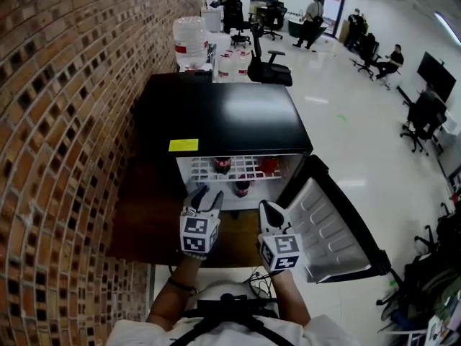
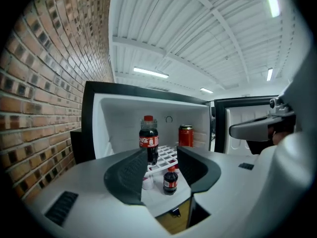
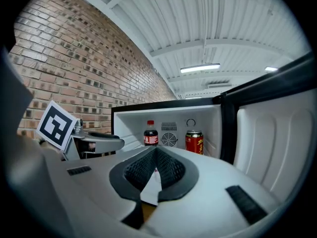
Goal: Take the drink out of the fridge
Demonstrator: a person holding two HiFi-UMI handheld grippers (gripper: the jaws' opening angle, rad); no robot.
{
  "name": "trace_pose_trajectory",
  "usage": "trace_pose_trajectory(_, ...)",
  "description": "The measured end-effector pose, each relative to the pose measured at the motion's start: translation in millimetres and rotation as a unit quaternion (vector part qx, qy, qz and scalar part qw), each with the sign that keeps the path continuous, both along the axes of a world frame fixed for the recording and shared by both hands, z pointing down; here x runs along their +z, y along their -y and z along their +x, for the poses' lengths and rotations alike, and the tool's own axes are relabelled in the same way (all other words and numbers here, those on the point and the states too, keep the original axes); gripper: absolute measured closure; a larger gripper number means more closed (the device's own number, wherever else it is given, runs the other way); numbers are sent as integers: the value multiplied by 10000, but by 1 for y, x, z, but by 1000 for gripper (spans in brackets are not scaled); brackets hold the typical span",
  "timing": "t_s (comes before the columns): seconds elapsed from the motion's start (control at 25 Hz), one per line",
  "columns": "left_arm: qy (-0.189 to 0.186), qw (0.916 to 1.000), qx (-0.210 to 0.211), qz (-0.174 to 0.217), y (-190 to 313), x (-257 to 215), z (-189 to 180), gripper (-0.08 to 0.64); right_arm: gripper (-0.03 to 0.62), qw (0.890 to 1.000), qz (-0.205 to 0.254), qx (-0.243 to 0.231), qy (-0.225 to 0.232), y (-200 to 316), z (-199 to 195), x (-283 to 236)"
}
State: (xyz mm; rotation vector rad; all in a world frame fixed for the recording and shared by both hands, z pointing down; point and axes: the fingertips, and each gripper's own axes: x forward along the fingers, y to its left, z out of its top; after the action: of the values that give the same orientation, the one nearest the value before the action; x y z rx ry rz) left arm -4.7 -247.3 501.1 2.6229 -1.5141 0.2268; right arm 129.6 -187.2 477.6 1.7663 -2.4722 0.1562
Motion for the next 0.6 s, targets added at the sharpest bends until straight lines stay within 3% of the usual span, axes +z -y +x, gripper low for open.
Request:
trace_pose_trajectory(0.36, 11, 10000, -98, 14, 41, 1, 15, 176, 586, 9999, 24, 101, 30, 9, 18, -3)
trace_pose_trajectory(0.6, -33, 9997, -117, -204, 70, 11, 23, 116, 586, 9999, 51, 132, 30, 16, 25, -3)
